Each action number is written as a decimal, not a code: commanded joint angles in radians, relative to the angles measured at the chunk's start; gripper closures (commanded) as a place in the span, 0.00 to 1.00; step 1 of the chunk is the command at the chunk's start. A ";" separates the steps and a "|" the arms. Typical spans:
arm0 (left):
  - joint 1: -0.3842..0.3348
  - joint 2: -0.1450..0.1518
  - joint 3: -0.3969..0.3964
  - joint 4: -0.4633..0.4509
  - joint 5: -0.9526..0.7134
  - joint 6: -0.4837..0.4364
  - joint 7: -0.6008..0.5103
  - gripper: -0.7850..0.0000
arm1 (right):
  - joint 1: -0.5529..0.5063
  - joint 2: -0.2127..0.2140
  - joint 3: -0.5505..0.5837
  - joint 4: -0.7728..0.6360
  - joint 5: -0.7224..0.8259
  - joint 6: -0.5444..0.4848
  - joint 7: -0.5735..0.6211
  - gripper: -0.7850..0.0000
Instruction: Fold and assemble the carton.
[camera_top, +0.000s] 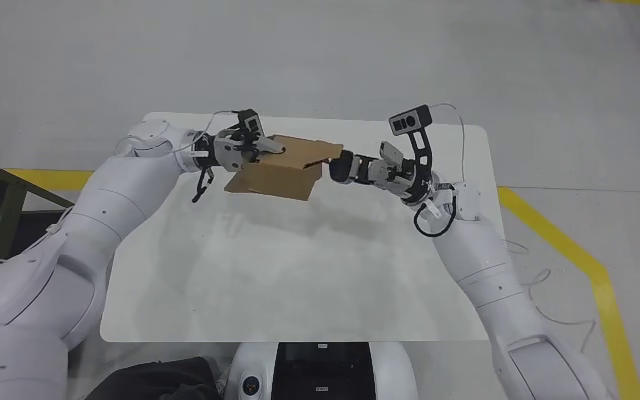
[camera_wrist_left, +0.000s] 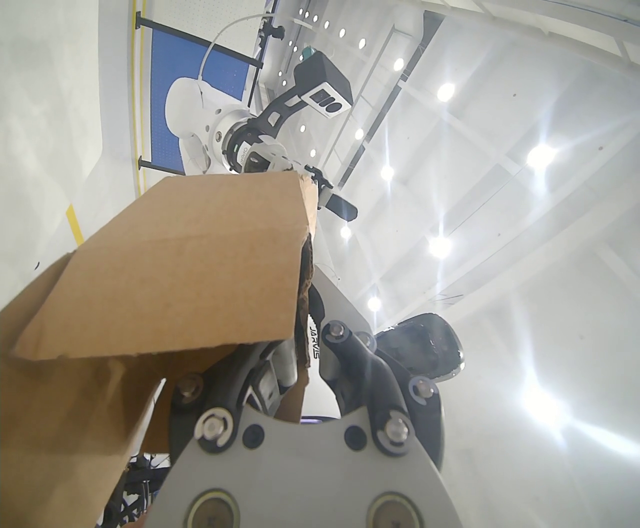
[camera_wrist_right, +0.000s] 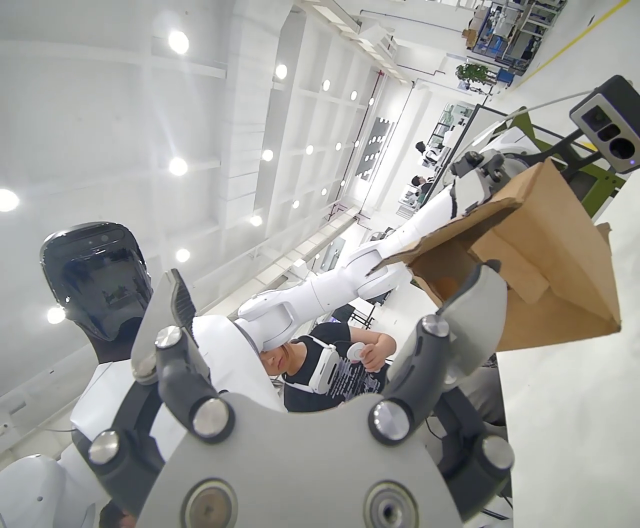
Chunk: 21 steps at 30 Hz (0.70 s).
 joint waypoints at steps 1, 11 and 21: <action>0.002 -0.002 -0.002 -0.001 0.003 0.000 0.000 1.00 | 0.002 -0.003 -0.007 0.006 -0.001 0.000 -0.009 0.00; 0.010 -0.008 -0.012 -0.006 0.020 -0.001 0.000 1.00 | 0.026 -0.024 -0.052 0.043 -0.005 -0.001 -0.027 0.00; 0.016 -0.010 -0.022 -0.019 0.031 0.003 0.000 1.00 | 0.041 -0.037 -0.067 0.066 -0.013 -0.019 -0.032 0.00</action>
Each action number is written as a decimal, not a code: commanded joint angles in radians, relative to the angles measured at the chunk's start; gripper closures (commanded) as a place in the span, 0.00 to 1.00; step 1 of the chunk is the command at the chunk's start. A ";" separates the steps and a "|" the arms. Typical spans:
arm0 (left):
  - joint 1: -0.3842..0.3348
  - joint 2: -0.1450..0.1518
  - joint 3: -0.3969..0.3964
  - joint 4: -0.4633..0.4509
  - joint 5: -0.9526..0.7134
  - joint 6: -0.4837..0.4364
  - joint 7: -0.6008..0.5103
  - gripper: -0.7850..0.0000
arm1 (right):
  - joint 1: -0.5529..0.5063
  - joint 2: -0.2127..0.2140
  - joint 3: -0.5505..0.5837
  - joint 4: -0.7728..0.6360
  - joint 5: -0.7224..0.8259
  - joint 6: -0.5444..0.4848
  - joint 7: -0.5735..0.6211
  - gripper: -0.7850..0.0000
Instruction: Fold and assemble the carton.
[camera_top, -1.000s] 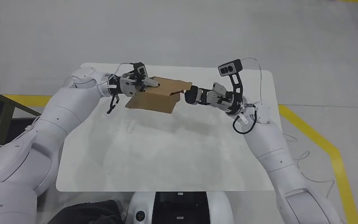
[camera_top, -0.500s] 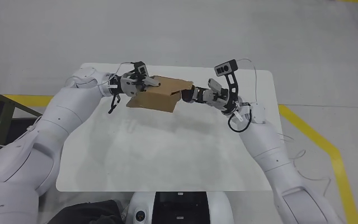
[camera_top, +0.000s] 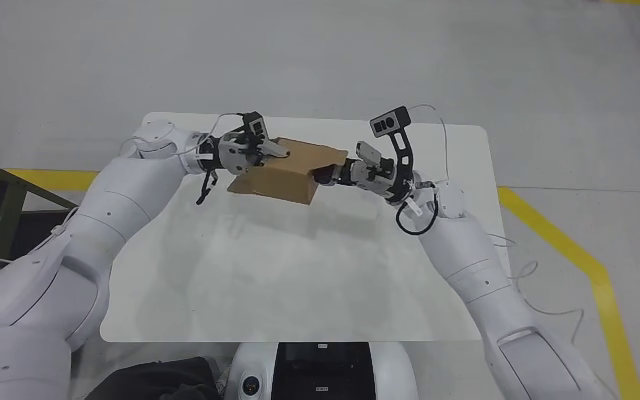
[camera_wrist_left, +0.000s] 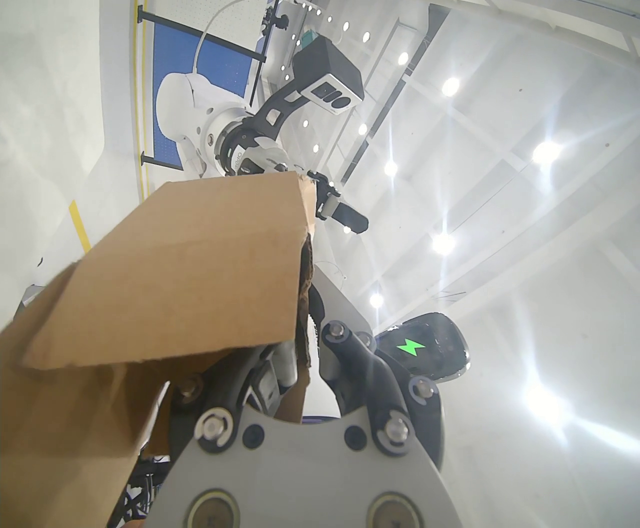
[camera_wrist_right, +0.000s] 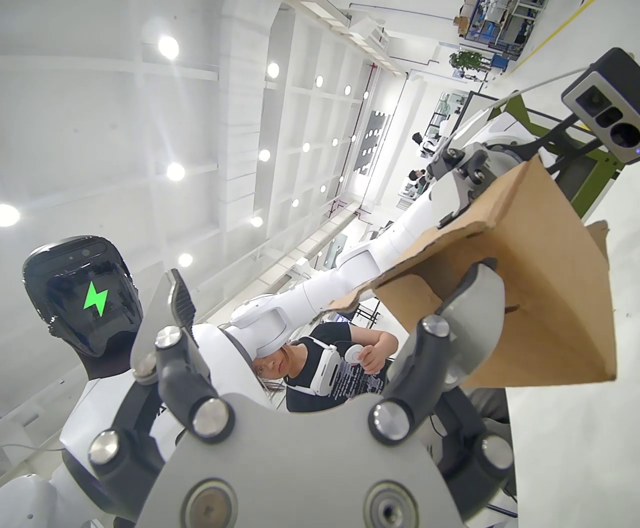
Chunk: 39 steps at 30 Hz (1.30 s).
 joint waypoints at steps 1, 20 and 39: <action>0.002 0.001 -0.002 -0.004 0.002 0.001 0.000 1.00 | 0.001 -0.002 0.000 0.002 -0.001 -0.005 0.001 0.00; 0.004 -0.001 -0.025 0.034 0.020 -0.005 0.000 1.00 | -0.018 -0.002 0.040 -0.024 0.008 -0.014 0.041 0.00; -0.011 -0.042 -0.007 0.120 0.146 -0.046 0.000 1.00 | -0.097 0.040 0.179 -0.157 -0.057 0.002 0.043 0.00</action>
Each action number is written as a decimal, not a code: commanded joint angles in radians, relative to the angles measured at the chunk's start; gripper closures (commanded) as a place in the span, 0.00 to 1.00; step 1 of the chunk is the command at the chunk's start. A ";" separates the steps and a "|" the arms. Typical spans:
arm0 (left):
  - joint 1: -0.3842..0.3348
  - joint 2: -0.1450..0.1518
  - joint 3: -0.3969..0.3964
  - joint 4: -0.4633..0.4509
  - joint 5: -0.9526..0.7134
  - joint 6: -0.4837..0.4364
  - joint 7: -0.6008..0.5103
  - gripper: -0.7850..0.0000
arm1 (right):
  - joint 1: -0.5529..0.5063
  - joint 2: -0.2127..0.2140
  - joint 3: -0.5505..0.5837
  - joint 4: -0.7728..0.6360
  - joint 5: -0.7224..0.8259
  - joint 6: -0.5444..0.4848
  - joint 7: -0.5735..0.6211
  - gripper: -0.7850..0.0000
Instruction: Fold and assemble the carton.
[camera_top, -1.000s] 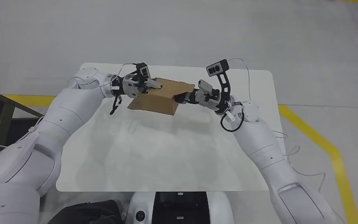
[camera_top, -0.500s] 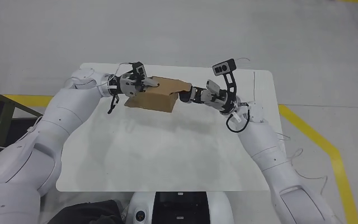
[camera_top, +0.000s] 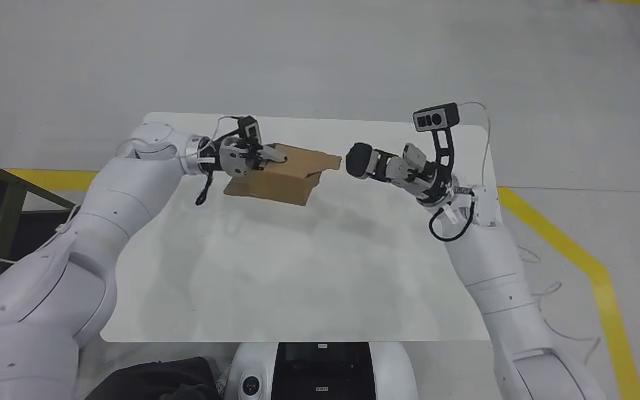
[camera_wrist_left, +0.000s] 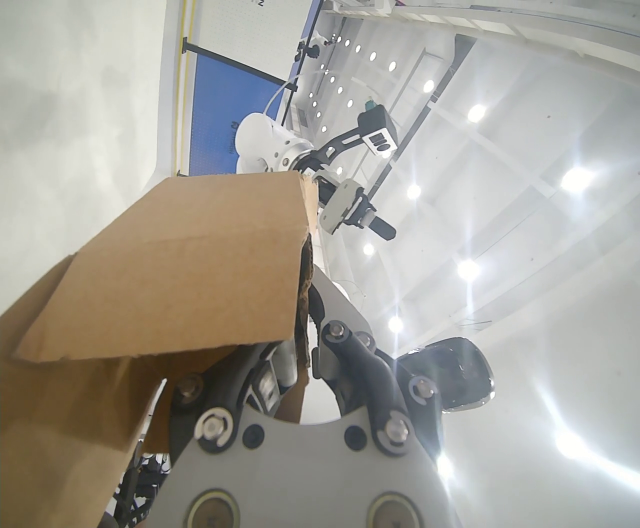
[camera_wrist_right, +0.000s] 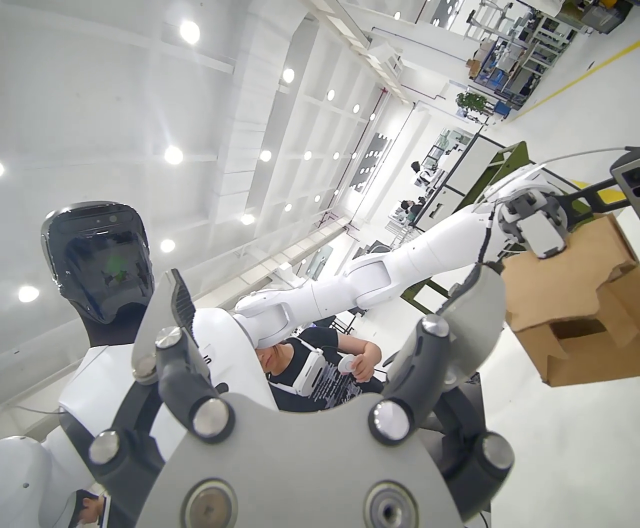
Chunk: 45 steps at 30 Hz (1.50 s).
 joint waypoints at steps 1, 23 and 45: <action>-0.001 -0.004 0.002 0.001 0.018 -0.009 0.000 1.00 | 0.012 -0.002 -0.017 0.020 -0.020 0.015 -0.008 0.00; 0.019 0.012 -0.047 -0.062 -0.046 0.032 0.000 1.00 | 0.056 -0.015 -0.106 0.090 -0.170 0.043 -0.120 0.00; 0.028 0.031 -0.039 -0.107 -0.049 0.046 0.000 1.00 | 0.087 -0.032 -0.161 0.109 -0.122 0.046 -0.093 0.00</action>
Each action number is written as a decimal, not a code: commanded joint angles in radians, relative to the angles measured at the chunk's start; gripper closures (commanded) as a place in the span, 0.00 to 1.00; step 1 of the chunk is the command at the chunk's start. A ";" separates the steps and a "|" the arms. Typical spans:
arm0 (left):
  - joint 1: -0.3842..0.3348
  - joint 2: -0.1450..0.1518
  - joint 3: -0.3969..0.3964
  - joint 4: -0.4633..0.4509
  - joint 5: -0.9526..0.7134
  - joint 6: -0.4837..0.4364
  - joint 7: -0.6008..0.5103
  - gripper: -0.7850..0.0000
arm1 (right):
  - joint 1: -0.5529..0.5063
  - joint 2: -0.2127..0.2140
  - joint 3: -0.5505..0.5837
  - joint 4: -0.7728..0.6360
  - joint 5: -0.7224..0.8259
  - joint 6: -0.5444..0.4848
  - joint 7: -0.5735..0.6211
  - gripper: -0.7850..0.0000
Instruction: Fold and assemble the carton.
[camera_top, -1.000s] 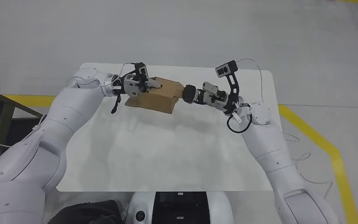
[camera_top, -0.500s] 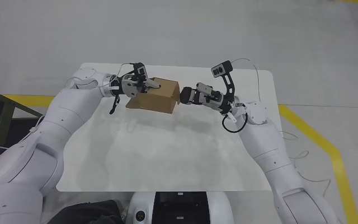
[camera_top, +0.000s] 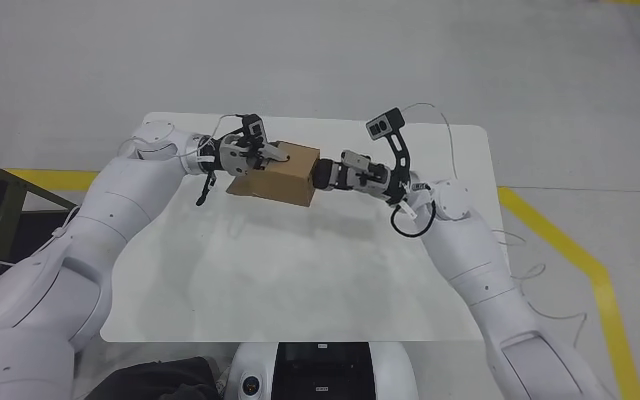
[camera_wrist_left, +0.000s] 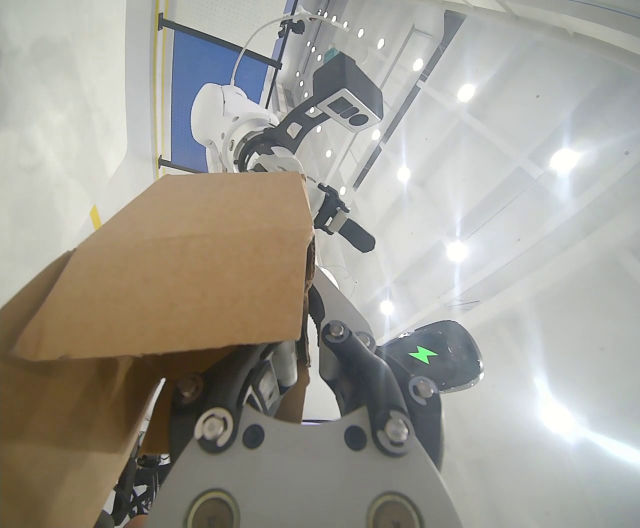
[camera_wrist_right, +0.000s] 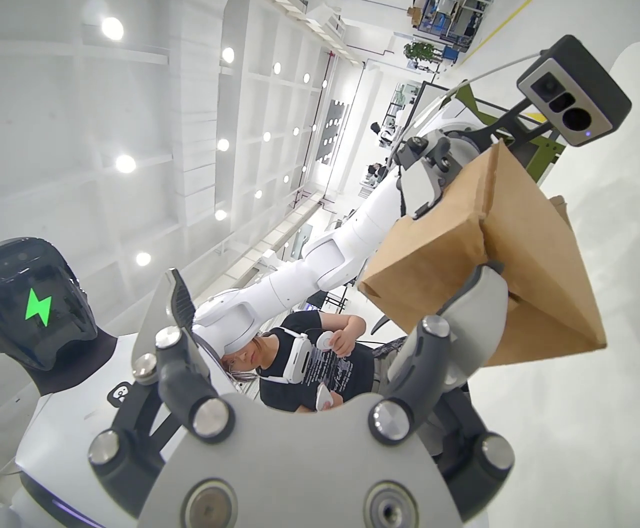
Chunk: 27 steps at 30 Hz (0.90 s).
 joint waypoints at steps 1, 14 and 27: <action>0.000 0.001 0.002 -0.001 -0.003 0.001 0.000 1.00 | 0.004 -0.002 -0.003 0.005 0.011 -0.003 0.007 0.00; 0.002 0.004 0.012 -0.013 -0.030 0.011 0.000 1.00 | 0.029 -0.016 -0.027 0.046 0.057 -0.005 0.031 0.00; -0.010 0.009 0.016 0.014 -0.027 -0.001 0.000 1.00 | 0.038 -0.017 -0.006 0.067 0.069 -0.019 0.049 0.00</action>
